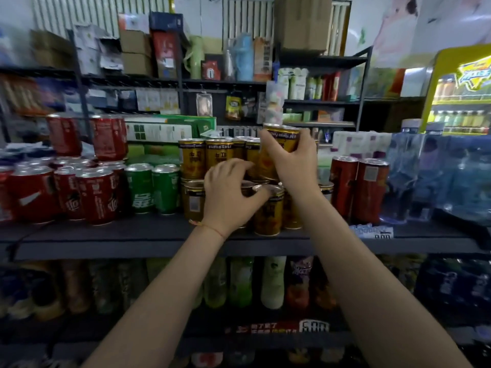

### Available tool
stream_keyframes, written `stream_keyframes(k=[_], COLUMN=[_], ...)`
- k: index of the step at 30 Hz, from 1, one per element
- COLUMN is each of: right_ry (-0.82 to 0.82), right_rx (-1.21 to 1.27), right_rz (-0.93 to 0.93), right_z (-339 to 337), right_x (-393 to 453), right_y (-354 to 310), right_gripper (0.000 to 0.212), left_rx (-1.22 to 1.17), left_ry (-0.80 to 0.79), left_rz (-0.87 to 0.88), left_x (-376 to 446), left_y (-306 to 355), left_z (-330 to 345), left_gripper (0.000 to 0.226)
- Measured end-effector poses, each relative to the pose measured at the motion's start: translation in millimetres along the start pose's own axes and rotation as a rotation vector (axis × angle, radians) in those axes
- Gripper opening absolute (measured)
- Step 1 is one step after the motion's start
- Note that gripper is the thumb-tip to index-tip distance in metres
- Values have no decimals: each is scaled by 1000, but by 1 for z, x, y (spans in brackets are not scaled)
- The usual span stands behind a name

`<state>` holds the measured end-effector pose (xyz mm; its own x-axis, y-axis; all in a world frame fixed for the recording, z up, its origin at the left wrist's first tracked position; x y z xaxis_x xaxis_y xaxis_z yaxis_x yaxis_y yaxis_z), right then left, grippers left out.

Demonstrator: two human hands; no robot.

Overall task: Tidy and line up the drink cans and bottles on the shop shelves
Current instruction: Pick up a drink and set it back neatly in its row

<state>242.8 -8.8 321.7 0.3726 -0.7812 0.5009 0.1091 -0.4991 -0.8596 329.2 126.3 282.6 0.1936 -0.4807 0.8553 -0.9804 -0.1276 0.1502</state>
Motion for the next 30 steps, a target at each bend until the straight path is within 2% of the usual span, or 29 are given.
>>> stream_keyframes(k=[6,8,12,16,20,25,30], right_ry=[-13,-33,-89,-152,-189,-250,-230], right_rx=[-103,-176,-269,-290,-269,-276,-209], right_rz=[-63,-60,-43,-37,-35,-72,-53], right_z=[-30,-31,-31,-29,-32,-33,-31], right_x=[29,32,41,42,39,33,25], right_y=[18,26,41,43,39,39,43], right_gripper=[78,89,95,84,86,74,81], left_rx=[240,304,338,346,352,385,398], left_ry=[-103,-138,-95,-99,-85,-77,-87], left_rz=[-31,-41,-42,-75,-73,-62,-72], left_x=[7,7,5,5,5,7,4], left_y=[29,34,34,31,29,29,29], left_z=[37,50,55,56,56,56,56], left_gripper=[80,77,63,64,65,63,62])
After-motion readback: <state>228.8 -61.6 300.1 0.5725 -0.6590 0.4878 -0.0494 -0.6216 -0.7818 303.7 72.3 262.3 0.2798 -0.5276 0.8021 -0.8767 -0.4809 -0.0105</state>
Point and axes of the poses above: each hand's wrist, its own x-axis towards the middle knuckle, its own z-axis out of the palm, y = z × x, the point moved 10 cm from there along x, towards the middle knuckle, and after that the axes turned 12 degrees about z, right-handed, at the moved point
